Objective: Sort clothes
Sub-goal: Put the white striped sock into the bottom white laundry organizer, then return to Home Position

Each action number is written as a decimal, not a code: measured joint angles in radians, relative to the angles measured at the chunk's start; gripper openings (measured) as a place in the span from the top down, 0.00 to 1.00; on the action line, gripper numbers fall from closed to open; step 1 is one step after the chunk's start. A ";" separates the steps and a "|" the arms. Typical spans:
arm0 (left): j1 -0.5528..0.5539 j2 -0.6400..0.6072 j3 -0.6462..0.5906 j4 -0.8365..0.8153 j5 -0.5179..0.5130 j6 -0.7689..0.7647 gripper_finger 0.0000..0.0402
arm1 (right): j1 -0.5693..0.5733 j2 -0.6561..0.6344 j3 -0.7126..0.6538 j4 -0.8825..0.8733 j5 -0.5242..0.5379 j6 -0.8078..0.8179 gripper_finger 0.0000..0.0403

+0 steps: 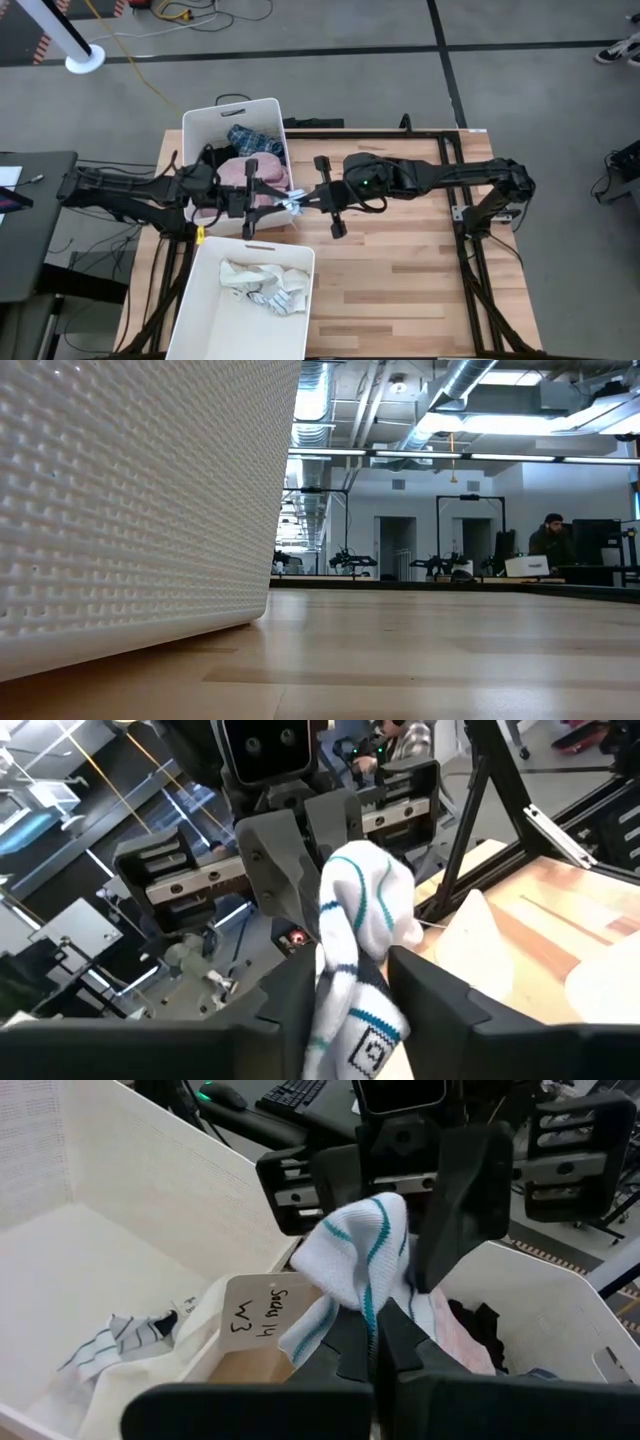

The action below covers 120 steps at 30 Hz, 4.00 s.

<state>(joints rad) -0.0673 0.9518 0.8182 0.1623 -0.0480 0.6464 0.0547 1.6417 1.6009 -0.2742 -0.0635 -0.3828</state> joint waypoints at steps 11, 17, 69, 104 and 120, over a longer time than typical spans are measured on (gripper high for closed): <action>-0.020 -0.004 0.000 -0.017 -0.020 0.032 0.97 | 0.005 0.000 0.000 -0.011 -0.001 0.018 1.00; -0.058 -0.003 0.000 -0.017 -0.058 0.053 0.98 | 0.005 0.000 0.000 -0.028 -0.003 0.031 0.97; -0.595 0.278 0.247 -0.780 0.014 -0.613 0.97 | 0.070 -0.013 -0.002 -0.404 0.066 0.252 0.32; -0.581 0.325 0.317 -0.861 -0.093 -0.787 0.54 | 0.111 -0.013 -0.004 -0.414 0.067 0.167 0.32; -0.670 -0.048 0.415 -1.077 -0.546 -0.721 0.55 | 0.124 -0.178 -0.005 -0.463 0.093 0.060 0.32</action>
<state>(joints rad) -0.7377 0.9041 1.2327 -0.9142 -0.5944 -0.0746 0.1787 1.4637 1.5959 -0.7369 0.0296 -0.3233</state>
